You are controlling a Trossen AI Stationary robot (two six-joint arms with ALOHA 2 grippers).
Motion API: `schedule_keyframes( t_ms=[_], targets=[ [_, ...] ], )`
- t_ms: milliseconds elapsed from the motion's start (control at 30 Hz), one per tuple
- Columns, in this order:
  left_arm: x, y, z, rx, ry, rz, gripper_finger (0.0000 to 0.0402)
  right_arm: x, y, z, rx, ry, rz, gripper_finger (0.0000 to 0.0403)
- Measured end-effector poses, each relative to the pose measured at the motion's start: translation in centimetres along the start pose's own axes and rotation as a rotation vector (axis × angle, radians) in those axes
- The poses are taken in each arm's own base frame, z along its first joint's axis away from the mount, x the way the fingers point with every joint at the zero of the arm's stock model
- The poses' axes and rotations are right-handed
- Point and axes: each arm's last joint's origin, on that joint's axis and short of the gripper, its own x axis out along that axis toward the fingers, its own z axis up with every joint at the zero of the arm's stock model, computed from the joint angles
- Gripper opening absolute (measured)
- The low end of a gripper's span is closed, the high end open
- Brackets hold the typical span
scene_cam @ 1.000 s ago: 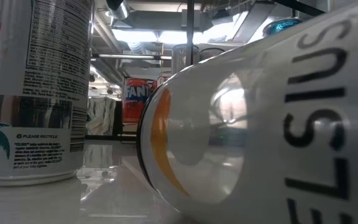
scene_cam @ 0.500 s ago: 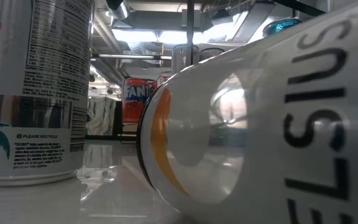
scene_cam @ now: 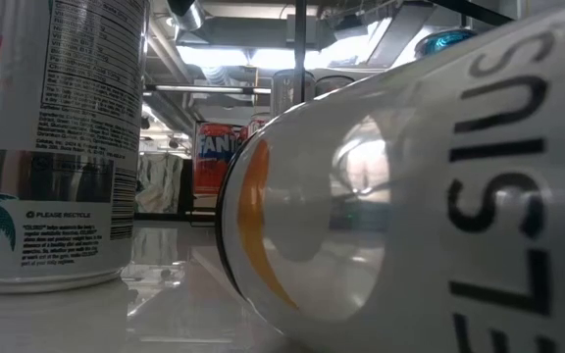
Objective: Place canned beverage on shelf
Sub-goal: Put the yellow soda can on the shelf
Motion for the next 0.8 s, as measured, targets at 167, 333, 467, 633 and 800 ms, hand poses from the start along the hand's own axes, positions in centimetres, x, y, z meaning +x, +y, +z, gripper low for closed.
schedule_keyframes(
  t_ms=[167,333,467,633,800],
  targets=[
    [0.0,0.0,0.0,0.000,0.000,0.000,0.0104,-3.4,0.3,2.4,-0.154,-0.238,0.030,0.0252],
    [0.0,0.0,0.0,0.000,0.000,0.000,0.0104,-5.8,0.1,4.6,-0.311,-0.422,0.034,0.0252],
    [0.0,0.0,0.0,0.000,0.000,0.000,0.0104,-6.7,-0.3,7.1,-0.440,-0.507,0.078,0.0253],
    [0.0,0.0,0.0,0.000,0.000,0.000,0.0104,-6.2,-1.6,10.9,-0.598,-0.522,0.213,0.0253],
    [0.0,0.0,0.0,0.000,0.000,0.000,0.0104,-5.9,-4.0,14.6,-0.709,-0.581,0.294,0.0253]
  ],
)
